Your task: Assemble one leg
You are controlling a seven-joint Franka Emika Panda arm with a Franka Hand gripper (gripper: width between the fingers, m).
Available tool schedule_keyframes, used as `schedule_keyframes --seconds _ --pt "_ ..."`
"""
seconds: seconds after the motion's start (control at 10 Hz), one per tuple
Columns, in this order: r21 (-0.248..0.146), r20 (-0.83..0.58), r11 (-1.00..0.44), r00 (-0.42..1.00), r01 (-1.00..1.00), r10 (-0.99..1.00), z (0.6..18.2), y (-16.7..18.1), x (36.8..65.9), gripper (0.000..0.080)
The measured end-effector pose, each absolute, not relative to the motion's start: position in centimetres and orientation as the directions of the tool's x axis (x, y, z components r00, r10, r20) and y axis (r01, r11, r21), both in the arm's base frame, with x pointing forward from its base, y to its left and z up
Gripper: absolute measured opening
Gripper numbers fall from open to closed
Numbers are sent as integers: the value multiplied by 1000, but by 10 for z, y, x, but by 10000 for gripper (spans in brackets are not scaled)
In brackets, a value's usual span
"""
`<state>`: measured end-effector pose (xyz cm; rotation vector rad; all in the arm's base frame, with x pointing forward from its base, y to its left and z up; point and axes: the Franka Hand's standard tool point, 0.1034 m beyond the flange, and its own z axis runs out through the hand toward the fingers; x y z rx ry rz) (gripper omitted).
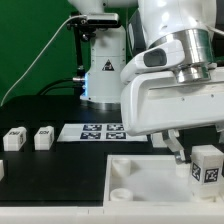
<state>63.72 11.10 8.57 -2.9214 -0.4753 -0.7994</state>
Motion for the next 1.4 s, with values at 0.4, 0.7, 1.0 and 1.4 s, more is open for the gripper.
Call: schedule_keyframes --seconds 0.4,0.7,1.0,1.4 --pt "9 506 -950 818 312 273 85 109 637 645" --pt "8 506 -950 818 314 274 87 111 637 649" --pt "7 509 -945 812 328 286 107 123 637 649" --pt "-4 477 -943 830 332 290 103 123 635 649"
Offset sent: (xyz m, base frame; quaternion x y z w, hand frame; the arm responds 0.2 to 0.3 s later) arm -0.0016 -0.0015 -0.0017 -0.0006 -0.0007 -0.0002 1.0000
